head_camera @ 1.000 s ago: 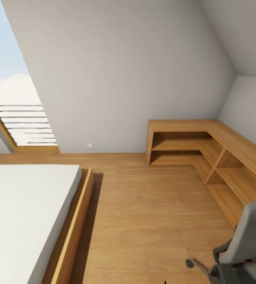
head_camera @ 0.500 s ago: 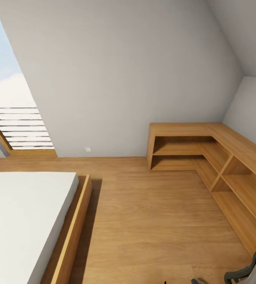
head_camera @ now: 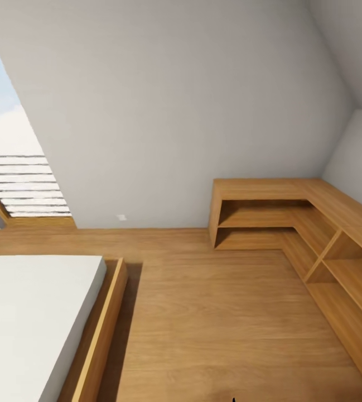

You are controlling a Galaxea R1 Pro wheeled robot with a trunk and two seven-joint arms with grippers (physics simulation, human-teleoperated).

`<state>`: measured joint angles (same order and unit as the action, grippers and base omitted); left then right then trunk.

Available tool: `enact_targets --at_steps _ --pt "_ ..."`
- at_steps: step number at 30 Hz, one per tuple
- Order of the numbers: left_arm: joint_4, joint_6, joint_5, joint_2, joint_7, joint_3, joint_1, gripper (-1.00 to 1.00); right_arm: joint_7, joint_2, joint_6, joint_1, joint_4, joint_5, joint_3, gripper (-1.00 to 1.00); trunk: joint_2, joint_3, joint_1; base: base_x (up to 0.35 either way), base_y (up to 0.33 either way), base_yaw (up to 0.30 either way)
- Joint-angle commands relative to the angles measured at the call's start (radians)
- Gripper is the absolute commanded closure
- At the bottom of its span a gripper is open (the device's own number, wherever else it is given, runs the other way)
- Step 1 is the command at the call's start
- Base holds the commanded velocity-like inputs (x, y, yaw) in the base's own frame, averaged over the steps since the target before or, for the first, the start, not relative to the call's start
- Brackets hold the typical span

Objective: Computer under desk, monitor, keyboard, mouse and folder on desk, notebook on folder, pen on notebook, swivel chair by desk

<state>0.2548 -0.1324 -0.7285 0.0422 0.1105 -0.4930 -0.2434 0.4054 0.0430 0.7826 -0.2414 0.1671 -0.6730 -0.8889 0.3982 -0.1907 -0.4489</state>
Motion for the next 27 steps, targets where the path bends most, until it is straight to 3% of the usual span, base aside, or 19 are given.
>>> enact_targets --at_steps 1,27 --pt "0.001 -0.003 -0.006 0.001 0.006 -0.009 -0.001 -1.00 0.009 0.000 0.001 -0.001 0.000 -0.002 -0.008 -1.00 0.002 -0.002 -0.001 0.329 0.000 0.000" --pt "0.001 -0.003 -0.006 0.001 0.006 -0.009 -0.001 -1.00 0.007 0.000 0.001 -0.001 -0.001 -0.002 -0.008 -1.00 0.002 -0.001 -0.001 0.329 0.000 0.000"
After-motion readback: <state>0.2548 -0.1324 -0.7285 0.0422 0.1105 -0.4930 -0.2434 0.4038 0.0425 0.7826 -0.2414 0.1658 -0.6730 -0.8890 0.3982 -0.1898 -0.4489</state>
